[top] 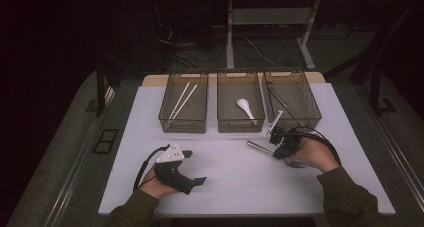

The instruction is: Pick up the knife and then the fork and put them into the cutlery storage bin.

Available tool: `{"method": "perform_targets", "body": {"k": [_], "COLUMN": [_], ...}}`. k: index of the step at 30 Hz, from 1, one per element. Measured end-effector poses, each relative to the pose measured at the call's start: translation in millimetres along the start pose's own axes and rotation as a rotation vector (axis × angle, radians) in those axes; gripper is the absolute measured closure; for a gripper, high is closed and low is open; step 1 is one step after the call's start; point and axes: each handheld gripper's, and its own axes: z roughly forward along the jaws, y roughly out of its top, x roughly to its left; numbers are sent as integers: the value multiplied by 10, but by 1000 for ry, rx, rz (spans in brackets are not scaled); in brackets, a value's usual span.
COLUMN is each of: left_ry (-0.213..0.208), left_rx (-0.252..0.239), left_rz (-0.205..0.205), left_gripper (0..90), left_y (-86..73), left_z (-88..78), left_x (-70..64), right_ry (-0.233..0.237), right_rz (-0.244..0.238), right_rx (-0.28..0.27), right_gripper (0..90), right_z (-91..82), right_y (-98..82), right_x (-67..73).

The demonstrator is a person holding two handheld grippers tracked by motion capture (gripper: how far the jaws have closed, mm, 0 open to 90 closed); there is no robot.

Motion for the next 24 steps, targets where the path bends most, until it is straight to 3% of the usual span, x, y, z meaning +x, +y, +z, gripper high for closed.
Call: {"method": "perform_targets", "body": {"k": [10, 24], "left_ry": [-1, -1], "left_rx": [0, 0], "left_rz": [2, 4], "left_gripper": [0, 0], "left_y": [2, 1], "left_z": [-2, -1], "left_x": [-3, -4], "right_ry": [9, 22], "right_rz": [28, 115], "right_rx": [-82, -209], "right_gripper": [846, 846], "right_z": [-148, -340], "right_y": [-149, -338], "right_x": [-61, -169]}}
